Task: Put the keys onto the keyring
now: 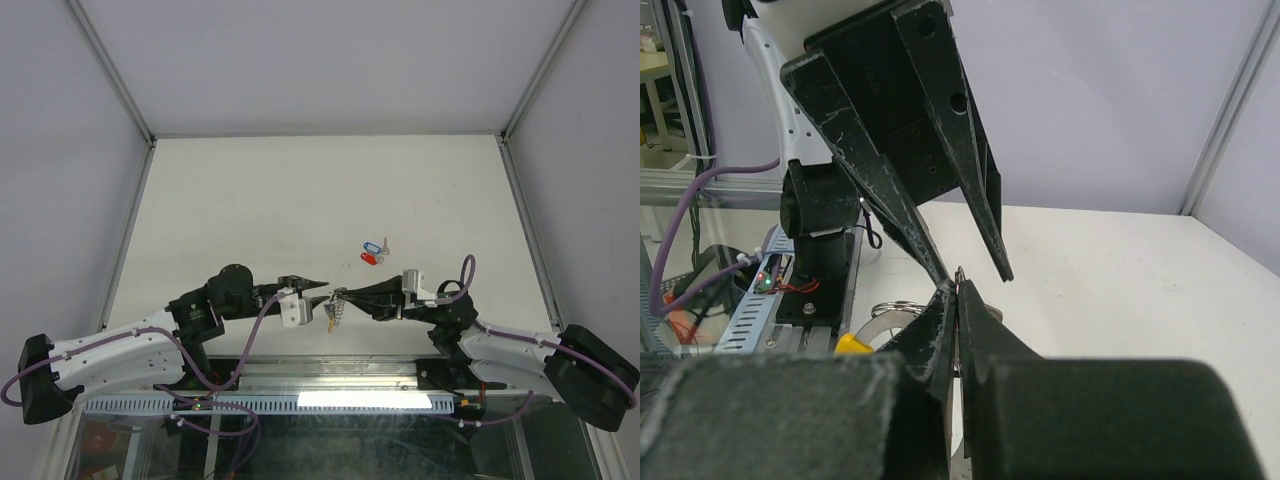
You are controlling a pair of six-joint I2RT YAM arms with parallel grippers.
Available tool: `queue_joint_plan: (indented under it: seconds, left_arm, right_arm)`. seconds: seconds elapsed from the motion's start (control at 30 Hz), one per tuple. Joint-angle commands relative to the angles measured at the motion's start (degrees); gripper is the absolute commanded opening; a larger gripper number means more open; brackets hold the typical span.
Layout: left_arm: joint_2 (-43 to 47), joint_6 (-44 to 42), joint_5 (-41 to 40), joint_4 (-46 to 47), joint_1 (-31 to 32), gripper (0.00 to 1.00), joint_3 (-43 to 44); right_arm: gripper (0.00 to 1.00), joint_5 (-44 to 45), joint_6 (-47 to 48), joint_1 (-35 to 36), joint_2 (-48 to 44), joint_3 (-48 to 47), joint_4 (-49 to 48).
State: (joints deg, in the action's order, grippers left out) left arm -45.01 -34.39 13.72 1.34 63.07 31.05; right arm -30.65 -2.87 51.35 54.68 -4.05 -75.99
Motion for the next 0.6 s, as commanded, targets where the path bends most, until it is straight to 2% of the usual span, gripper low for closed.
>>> queue_joint_plan:
  seconds: [0.0,0.37,0.57]
  left_arm:
    - [0.2,-1.33,2.64,1.95,0.56,0.28,3.02]
    - [-0.93,-2.47,5.96,1.36,0.56,0.22,2.68]
    - [-2.27,-2.96,5.53,-0.66,0.56,0.07,3.8]
  right_arm:
    - [0.0,-0.63,1.29,-0.2,-1.15,-1.81,-0.99]
    - [0.0,-0.81,1.49,-0.16,-1.11,-2.27,-0.53]
    - [0.0,-0.78,1.46,-0.2,-1.67,-2.19,-0.26]
